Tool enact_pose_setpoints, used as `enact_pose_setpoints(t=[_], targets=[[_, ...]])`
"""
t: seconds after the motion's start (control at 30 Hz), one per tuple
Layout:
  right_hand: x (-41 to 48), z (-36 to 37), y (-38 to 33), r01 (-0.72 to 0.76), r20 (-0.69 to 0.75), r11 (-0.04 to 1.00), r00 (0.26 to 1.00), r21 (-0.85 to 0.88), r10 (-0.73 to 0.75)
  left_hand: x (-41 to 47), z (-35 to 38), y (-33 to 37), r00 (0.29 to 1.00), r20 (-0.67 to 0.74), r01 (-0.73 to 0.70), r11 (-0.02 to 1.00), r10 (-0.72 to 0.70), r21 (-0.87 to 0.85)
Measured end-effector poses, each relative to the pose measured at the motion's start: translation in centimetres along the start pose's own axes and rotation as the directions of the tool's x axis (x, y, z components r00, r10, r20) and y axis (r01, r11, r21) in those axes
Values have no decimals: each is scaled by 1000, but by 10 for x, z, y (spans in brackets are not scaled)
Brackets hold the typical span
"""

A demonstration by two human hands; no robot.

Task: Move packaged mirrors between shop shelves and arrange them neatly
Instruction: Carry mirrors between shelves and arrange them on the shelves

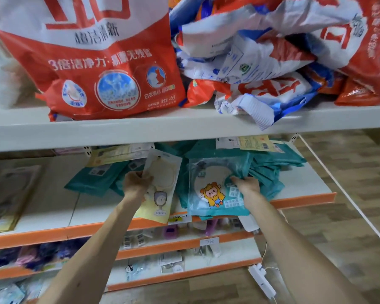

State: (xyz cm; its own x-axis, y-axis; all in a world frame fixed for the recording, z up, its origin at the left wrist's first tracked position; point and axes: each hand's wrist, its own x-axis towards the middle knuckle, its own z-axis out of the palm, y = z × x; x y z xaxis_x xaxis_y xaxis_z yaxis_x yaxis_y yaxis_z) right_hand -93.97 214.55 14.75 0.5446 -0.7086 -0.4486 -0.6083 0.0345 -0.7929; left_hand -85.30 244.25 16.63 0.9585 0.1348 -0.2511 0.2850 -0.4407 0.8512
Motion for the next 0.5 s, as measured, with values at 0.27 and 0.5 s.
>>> enact_pose_setpoints(t=[0.27,0.5], targets=[[-67,-30,-46,159,1,981,987,112,-160,-40,-44,32,993,39,116,940,-110,-320],[-134,-50,-37,243,63,955,964,173,-257,-104,-111,4,998,-38,27,918,-45,-395]])
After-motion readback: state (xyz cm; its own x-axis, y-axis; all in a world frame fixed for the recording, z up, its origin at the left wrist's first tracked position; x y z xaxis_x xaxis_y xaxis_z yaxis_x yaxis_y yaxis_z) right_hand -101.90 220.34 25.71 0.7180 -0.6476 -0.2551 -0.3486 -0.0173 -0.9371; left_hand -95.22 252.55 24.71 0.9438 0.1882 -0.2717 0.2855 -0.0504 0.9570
